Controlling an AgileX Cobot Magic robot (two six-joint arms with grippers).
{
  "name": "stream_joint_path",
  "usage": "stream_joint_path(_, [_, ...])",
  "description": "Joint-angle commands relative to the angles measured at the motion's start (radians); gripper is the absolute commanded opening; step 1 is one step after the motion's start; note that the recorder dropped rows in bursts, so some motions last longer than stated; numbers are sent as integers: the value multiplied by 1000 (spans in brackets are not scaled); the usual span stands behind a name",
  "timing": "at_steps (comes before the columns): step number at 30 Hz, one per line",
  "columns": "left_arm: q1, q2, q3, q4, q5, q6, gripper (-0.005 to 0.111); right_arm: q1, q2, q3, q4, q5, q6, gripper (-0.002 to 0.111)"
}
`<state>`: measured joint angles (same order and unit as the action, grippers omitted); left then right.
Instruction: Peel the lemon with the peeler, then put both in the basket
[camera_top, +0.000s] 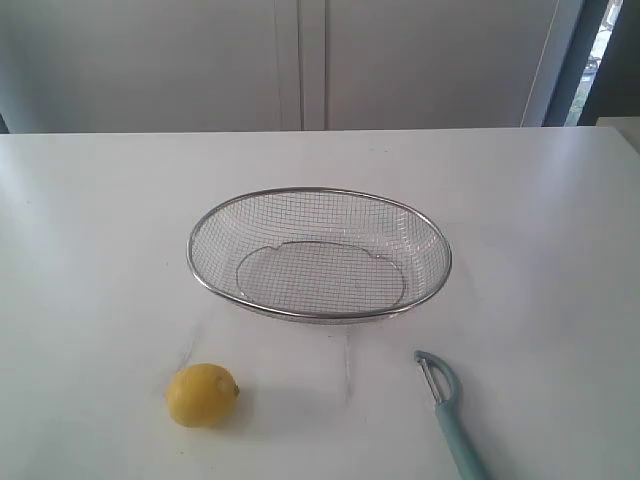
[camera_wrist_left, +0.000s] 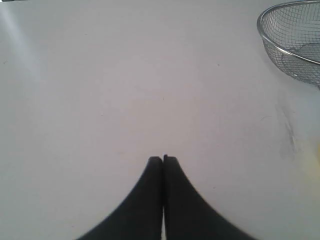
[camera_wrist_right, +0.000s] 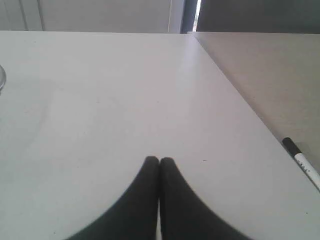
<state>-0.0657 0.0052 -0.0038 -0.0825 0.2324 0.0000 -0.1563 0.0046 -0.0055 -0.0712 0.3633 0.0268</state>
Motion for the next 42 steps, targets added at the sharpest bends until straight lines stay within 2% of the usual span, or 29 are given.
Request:
stream_joint_path(1, [4,-5,4,-6,1,0,0,-2,-5,5,-3,-16,5,0])
stream_joint_path(23, [4,-5,4,-6,1,0,0,-2,-5,5,-5,-41,5,0])
stream_joint_path(42, [4,-5,4,-6,1,0,0,-2,-5,5,-5,-504,5,0])
